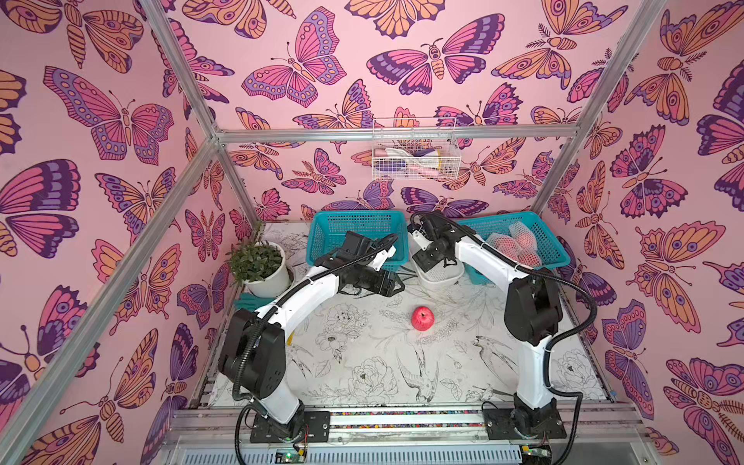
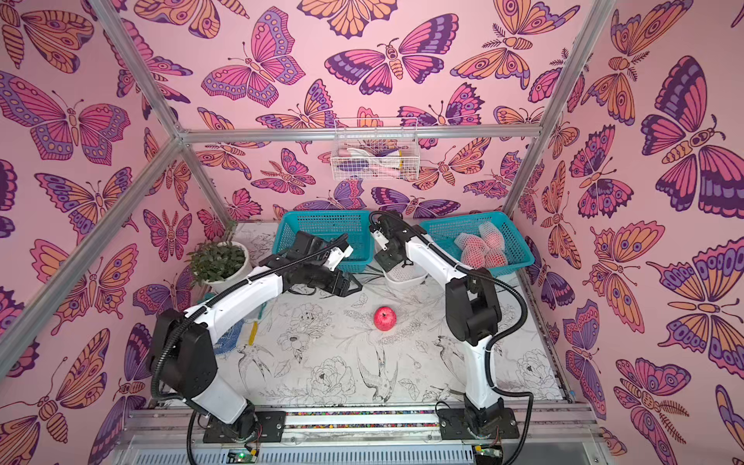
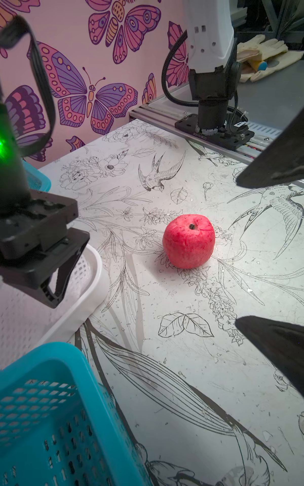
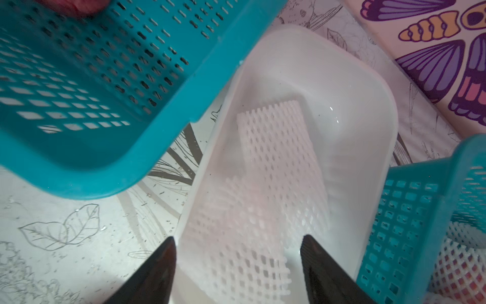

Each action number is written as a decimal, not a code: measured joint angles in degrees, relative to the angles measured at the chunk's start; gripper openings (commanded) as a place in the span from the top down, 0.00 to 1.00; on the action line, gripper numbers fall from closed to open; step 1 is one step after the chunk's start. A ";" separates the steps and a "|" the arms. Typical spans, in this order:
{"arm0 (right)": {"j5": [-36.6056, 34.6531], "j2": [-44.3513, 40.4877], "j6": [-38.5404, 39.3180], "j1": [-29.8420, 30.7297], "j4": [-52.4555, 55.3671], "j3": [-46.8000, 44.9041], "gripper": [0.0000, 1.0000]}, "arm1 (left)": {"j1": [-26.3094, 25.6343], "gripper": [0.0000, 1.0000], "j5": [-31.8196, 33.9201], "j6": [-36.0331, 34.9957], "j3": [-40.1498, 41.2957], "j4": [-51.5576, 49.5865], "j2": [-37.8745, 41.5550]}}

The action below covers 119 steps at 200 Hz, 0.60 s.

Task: Remove foam nets from apples
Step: Place the foam net into the storage box.

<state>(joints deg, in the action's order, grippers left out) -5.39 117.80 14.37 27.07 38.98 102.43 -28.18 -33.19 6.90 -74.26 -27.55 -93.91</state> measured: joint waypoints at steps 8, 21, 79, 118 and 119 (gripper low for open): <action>0.37 -0.74 -0.09 0.00 -0.11 -0.42 0.25 | -0.11 0.21 0.00 0.00 0.00 0.00 0.02; 0.98 -1.86 -0.57 -0.09 -0.20 -1.36 0.32 | -0.35 0.21 0.02 0.00 0.00 0.00 0.02; 4.87 -4.87 -4.00 -2.99 -1.31 -7.21 0.66 | -1.88 0.21 0.46 -0.26 -0.31 -0.59 0.02; 5.90 -4.20 -5.18 -3.74 -2.01 -9.51 0.72 | -4.85 0.20 1.79 -0.68 -0.96 -0.85 0.02; 5.90 -4.17 -5.20 -3.74 -2.03 -9.51 0.72 | -4.90 0.20 1.81 -0.68 -0.96 -0.85 0.02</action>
<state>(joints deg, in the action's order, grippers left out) 0.51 113.62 9.17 23.33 36.95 92.92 -33.08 -31.38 6.22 -75.22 -28.40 -93.89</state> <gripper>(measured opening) 0.287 0.795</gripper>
